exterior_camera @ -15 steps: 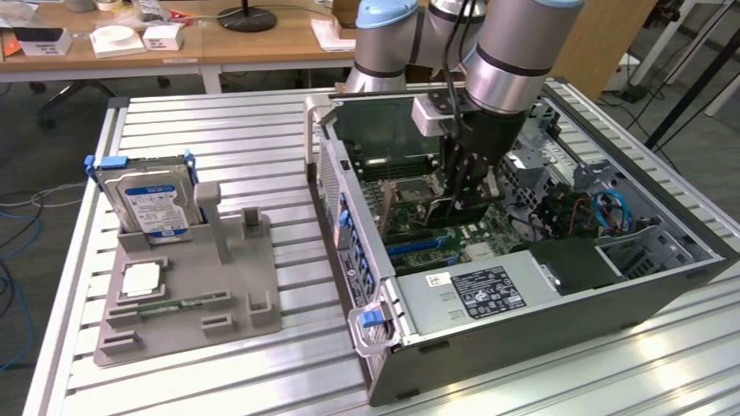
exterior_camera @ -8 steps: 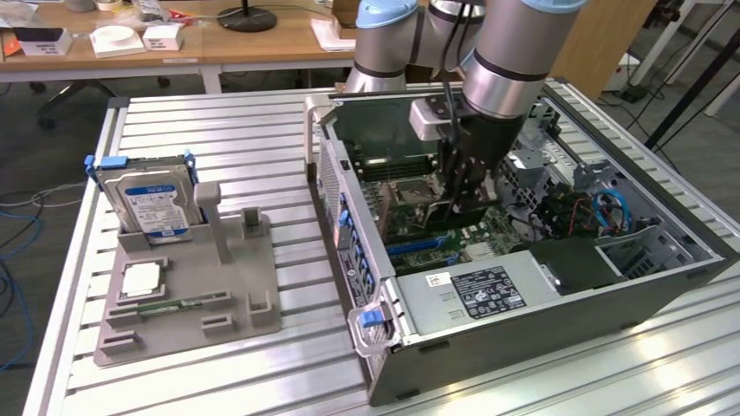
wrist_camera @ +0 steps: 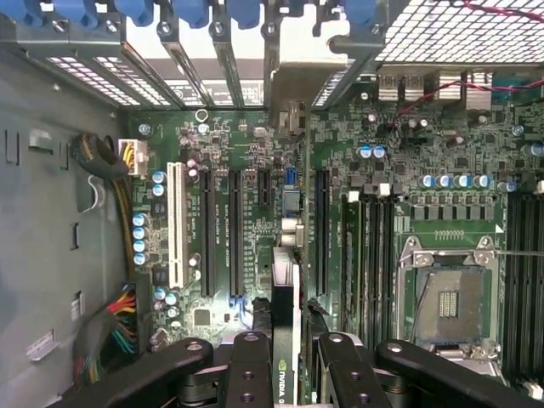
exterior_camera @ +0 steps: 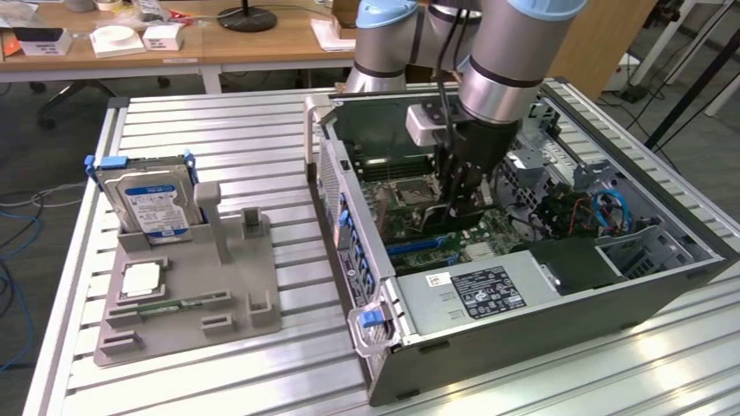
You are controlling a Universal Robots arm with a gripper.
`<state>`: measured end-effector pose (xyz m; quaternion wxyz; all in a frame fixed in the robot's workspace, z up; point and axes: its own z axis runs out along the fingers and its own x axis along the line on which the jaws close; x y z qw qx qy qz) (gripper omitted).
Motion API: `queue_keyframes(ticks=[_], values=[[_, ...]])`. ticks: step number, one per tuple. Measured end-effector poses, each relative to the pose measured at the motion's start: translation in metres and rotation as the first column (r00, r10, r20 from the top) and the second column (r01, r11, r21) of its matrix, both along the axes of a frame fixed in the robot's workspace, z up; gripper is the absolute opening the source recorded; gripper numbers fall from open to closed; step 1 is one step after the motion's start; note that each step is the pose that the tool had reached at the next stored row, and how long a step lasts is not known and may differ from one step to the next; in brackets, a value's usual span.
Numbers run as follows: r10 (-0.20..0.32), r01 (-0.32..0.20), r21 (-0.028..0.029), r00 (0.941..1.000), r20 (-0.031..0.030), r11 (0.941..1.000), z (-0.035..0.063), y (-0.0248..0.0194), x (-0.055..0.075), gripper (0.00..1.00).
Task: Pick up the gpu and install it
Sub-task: 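Insert the gpu into the slot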
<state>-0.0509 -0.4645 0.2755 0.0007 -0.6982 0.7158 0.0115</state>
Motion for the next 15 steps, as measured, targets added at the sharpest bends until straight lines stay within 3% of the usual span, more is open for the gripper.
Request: queue_keyframes(ticks=[15], values=[[0.000, 0.000, -0.0003, 1.0000, -0.0001, 1.0000, -0.0103, -0.0002, -0.0094, 0.26]])
